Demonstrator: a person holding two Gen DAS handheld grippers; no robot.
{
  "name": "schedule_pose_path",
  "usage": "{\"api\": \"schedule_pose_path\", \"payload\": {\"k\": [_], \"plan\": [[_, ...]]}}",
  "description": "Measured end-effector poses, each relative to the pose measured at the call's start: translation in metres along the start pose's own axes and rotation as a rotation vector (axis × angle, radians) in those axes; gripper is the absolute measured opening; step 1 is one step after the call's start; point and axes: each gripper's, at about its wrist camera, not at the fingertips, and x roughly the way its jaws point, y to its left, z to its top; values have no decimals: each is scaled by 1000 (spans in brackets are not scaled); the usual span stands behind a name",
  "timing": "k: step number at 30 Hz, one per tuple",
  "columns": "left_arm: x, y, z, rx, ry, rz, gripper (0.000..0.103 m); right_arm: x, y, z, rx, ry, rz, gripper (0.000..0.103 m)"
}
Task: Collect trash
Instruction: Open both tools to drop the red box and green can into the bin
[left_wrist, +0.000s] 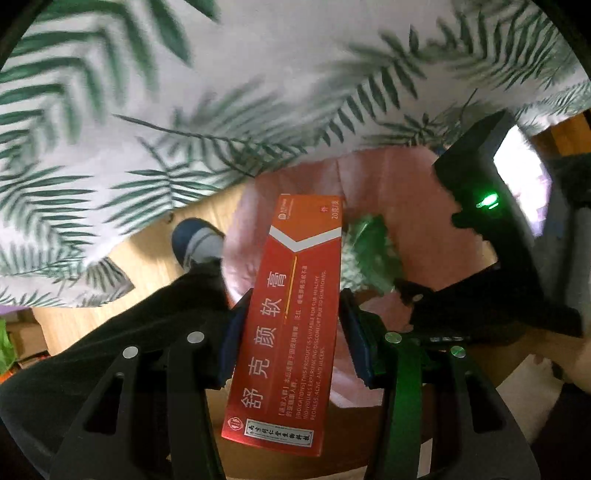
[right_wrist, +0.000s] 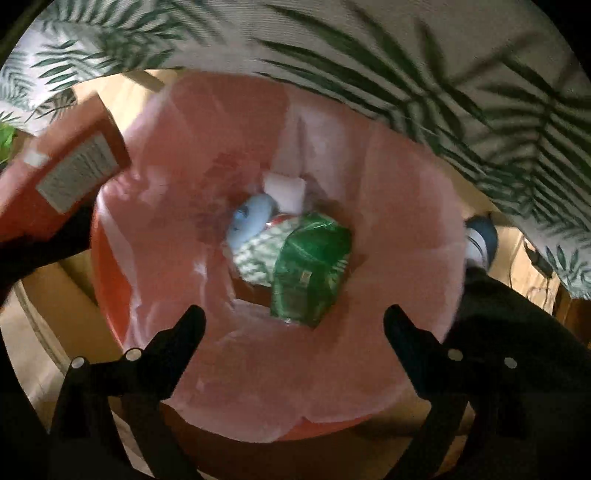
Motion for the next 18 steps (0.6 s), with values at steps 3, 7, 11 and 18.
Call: {"api": "schedule_pose_path", "payload": {"k": [3,7,11,18], "plan": [[21,-9,3,11,36,-18,49,-1,-8,-2,24,7,-28,97],[41,-16,4,18,67,-39,49,4,-16,-3,41,32,-53,97],[57,-23,6,36,90,-31,49,8,-18,-2,32,48,-67,97],[66,-24,8,35,102,-34,50,11,-16,-1,19,55,-98,98]]}}
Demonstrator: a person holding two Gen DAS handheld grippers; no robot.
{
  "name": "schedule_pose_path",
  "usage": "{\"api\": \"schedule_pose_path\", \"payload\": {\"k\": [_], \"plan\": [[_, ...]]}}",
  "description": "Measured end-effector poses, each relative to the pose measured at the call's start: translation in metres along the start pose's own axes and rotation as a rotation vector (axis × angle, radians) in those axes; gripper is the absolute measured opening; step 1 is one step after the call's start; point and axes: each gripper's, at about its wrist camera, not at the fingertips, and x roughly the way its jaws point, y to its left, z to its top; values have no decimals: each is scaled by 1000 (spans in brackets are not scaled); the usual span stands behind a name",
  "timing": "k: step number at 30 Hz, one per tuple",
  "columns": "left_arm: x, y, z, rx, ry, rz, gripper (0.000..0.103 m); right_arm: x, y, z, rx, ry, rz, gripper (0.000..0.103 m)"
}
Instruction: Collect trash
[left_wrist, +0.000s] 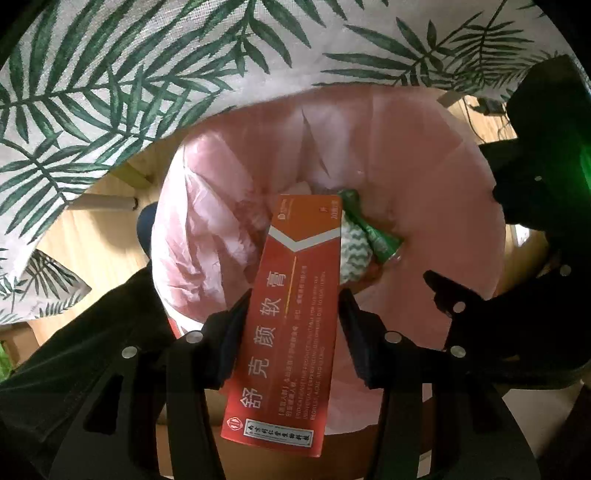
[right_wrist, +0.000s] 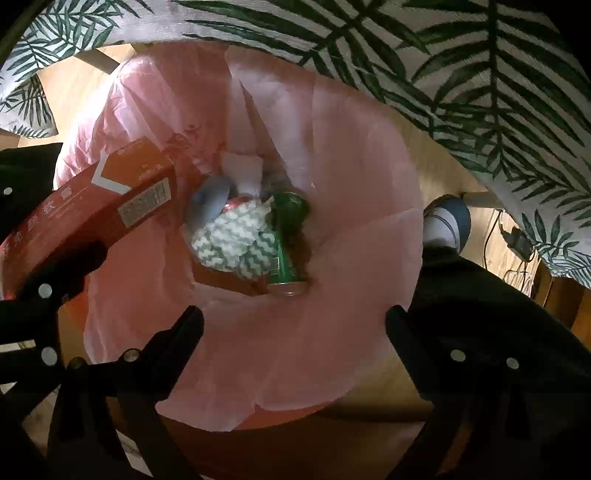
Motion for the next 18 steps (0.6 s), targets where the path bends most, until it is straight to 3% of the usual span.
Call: {"api": "schedule_pose_path", "payload": {"k": [8,11,17,18], "plan": [[4,0,1,-17,7,-2,59,13,2,-3,-43,68,-72,98],[2,1,2,-20,0,10,70,14,2,-2,-49,73,-71,98],[-5,5,2,-60,-4,-16,71,9,3,-2,-64,54,-54,98],[-8,7,1,-69,-5,-26,75,6,4,-3,-65,46,-46,98]]}}
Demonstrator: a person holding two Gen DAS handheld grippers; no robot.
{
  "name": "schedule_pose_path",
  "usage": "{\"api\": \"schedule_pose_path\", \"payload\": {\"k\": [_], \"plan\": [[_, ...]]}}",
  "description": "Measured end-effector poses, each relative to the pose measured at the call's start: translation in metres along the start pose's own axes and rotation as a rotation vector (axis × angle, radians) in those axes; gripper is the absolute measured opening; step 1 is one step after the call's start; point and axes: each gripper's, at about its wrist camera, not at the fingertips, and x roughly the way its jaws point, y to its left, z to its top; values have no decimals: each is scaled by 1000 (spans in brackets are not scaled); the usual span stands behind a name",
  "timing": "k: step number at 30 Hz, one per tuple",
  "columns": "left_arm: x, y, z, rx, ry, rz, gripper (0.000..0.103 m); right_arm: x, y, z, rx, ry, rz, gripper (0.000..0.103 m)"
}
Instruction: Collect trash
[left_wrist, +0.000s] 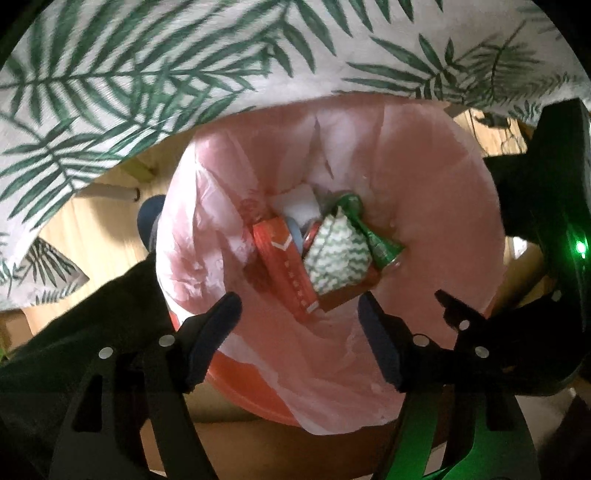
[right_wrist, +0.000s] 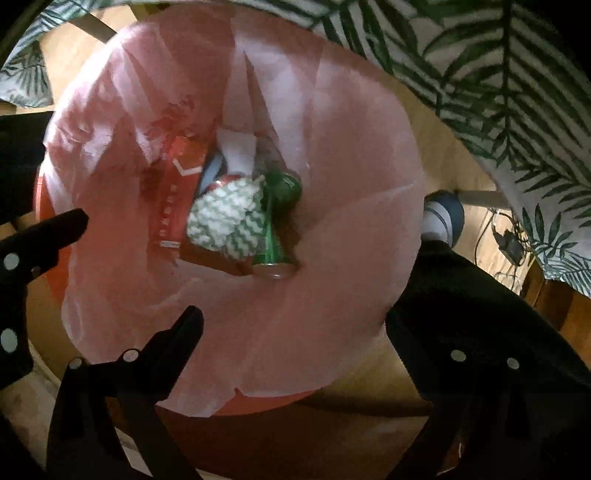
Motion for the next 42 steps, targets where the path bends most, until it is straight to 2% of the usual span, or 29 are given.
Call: {"api": "schedule_pose_path", "payload": {"k": [3,5,20,25,29,33,42], "plan": [[-15,1,-3,3,-47,13,92,-8,5,-3,-6,-14,18,98],[-30,1,-5,12,-88,35,97,-16,9,-6,-23,-31,14,98],[-130,-3,-40,81,-291,107,97,-112,18,-45,-68,-247,-38,98],[-161,3,-55,-4,-352,63,97,-149,27,-60,-80,-327,-33,98],[-169,1,-70,-4,-344,45,97,-170,33,-75,-91,-373,-18,98],[-182,-4,-87,44,-383,51,97,-188,39,-93,-96,-415,-5,98],[-188,-8,-102,81,-408,3,97,-204,43,-116,-99,-464,-11,98]]}}
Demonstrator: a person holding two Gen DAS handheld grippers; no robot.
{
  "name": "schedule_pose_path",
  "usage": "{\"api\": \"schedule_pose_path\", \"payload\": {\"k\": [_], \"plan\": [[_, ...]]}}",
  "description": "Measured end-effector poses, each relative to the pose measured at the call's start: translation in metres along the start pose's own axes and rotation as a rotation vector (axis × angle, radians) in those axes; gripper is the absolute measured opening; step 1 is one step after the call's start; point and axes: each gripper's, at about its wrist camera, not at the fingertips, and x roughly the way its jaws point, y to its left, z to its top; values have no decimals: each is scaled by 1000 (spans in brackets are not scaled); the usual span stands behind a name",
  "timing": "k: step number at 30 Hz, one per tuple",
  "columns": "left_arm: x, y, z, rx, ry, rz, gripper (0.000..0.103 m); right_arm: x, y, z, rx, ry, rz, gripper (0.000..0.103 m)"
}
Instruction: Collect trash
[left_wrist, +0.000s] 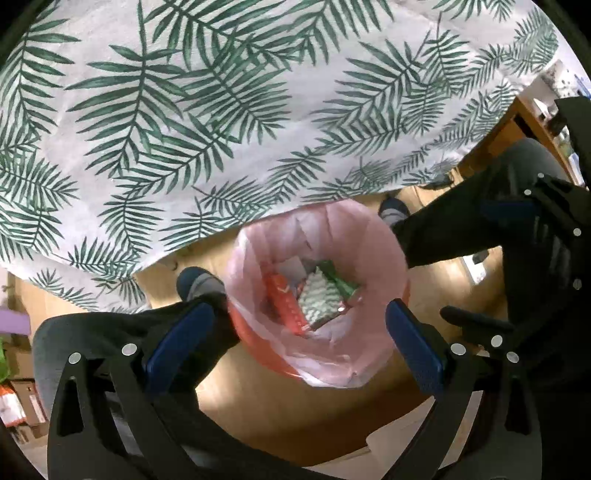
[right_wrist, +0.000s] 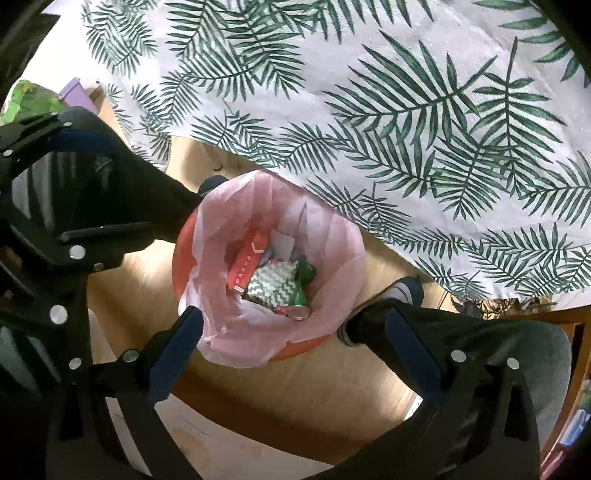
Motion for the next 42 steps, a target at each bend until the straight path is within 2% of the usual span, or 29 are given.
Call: {"api": "schedule_pose_path", "payload": {"k": [3,8,11,14,18,25,36,42], "plan": [[2,-1,-1,-2,-5,1,97,-1,-1,2,7,-14,4,98],[10,-1,-5,9,5,52,97,9,-3,2,27,-5,25,98],[10,-3,-5,33,6,81,97,12,-3,1,-12,-14,35,98],[12,-2,-2,37,23,29,97,10,-1,2,-64,-33,17,98],[15,2,-1,10,25,9,97,12,-7,4,-60,-51,10,98],[26,1,1,18,73,119,97,22,-5,1,-66,-25,13,98],[30,9,1,-8,75,99,97,28,-4,-1,-64,-4,14,98],[31,9,2,-17,83,116,97,29,-4,-2,-60,-1,15,98]]}}
